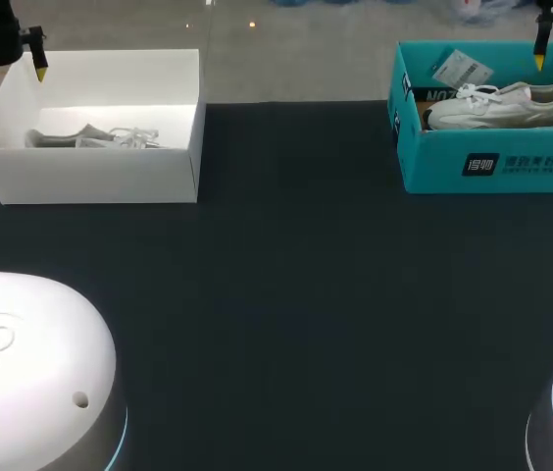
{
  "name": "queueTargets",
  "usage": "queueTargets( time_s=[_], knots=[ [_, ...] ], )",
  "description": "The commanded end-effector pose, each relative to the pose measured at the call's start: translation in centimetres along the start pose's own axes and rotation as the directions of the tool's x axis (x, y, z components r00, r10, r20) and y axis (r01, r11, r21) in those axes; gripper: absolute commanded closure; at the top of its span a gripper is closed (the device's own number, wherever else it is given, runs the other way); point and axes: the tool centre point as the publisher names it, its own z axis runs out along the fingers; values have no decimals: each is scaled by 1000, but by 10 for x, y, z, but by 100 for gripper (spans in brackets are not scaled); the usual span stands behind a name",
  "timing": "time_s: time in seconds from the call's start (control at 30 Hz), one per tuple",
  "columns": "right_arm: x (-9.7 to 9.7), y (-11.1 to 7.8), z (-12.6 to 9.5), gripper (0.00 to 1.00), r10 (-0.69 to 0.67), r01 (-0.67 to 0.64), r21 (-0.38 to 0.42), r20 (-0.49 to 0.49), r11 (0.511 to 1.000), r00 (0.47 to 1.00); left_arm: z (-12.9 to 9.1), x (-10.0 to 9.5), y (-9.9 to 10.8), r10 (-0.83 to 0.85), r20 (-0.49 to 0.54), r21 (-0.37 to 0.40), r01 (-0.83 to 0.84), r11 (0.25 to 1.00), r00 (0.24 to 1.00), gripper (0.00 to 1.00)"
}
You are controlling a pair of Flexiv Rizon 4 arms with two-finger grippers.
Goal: Take the shoe out of the shoebox, open the shoe tongue, remove and reinsert the insole, then place the shoe into the shoebox
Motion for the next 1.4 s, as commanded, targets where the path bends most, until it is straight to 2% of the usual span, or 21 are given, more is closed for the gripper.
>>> queueTargets(
  time_s=[0.03,0.1,0.2,0.37,0.67,0.93,1.1,1.4],
  knots=[
    [1,4,0,0,-1,1,26,2,1000,1000,-1,0,-1,-1,-2,-4,1,1000,1000,0],
    [1,4,0,0,-1,1,26,2,1000,1000,-1,0,-1,-1,-2,-4,1,1000,1000,0],
    [-6,6,12,0,51,-51,5,-51,999,997,-1,0,-1,-1,-2,-4,1,1000,1000,0],
    [-16,13,27,0,81,-81,4,-70,997,994,-1,0,-1,-1,-2,-4,1,1000,1000,0],
    [-14,31,41,0,22,-22,0,5,1000,1000,-1,0,-1,-1,-2,-4,1,1000,1000,0],
    [-17,41,57,0,-6,5,26,18,1000,1000,-1,0,-1,-1,-2,-4,1,1000,1000,0],
    [-19,37,68,0,-31,31,31,3,999,1000,-1,0,-1,-1,-2,-4,1,1000,1000,0],
    [-18,42,88,0,-45,45,49,12,998,999,-1,0,-1,-1,-2,-4,1,1000,1000,0]
  ],
)
